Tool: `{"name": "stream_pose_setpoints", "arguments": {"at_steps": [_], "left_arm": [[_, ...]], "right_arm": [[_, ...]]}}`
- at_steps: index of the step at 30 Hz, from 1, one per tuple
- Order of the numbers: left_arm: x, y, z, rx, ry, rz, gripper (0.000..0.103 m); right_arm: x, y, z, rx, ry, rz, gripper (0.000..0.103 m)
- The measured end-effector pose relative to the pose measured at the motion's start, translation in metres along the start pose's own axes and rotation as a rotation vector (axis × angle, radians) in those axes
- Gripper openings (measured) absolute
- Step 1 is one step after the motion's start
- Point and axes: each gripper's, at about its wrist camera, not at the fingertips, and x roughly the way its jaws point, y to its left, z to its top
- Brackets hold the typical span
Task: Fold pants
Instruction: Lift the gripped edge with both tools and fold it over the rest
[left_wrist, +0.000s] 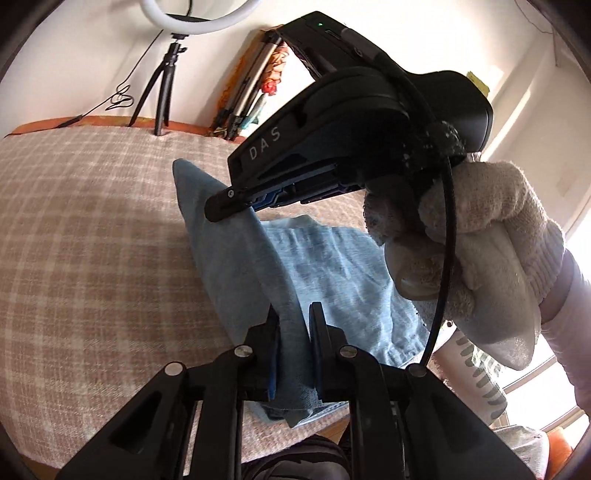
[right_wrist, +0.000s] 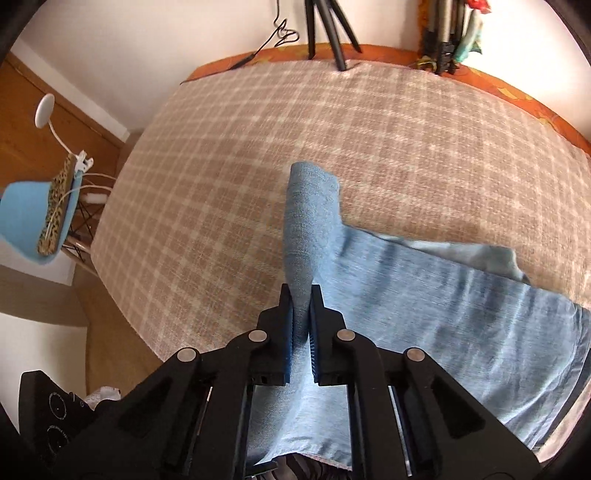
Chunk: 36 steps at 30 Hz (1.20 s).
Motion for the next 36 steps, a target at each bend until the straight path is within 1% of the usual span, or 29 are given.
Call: {"name": "stream_pose_setpoints", "arguments": {"at_steps": [6, 11, 14, 21, 25, 30, 33, 36], "left_arm": [[0.021, -0.051, 0.019, 0.090, 0.022, -0.050, 0.011], [0.045, -0.088, 0.027, 0.138, 0.052, -0.101, 0.011], [0.059, -0.115, 0.029, 0.175, 0.072, -0.124, 0.011], [0.104, -0.172, 0.032, 0.246, 0.143, -0.196, 0.011], [0.133, -0.208, 0.031, 0.304, 0.178, -0.225, 0.011], [0.166, -0.243, 0.026, 0.356, 0.224, -0.255, 0.011], [0.187, -0.253, 0.022, 0.376, 0.254, -0.255, 0.011], [0.199, -0.258, 0.014, 0.376, 0.282, -0.255, 0.011]], "right_arm": [[-0.045, -0.054, -0.022, 0.081, -0.102, 0.012, 0.008], [-0.075, -0.102, -0.042, 0.154, -0.166, 0.016, 0.007], [-0.094, -0.132, -0.055, 0.194, -0.199, 0.004, 0.007], [-0.128, -0.200, -0.087, 0.275, -0.242, -0.052, 0.007], [-0.146, -0.238, -0.107, 0.320, -0.256, -0.087, 0.007], [-0.146, -0.280, -0.125, 0.368, -0.256, -0.096, 0.007], [-0.136, -0.298, -0.133, 0.395, -0.248, -0.087, 0.007], [-0.126, -0.311, -0.139, 0.413, -0.237, -0.079, 0.007]]}}
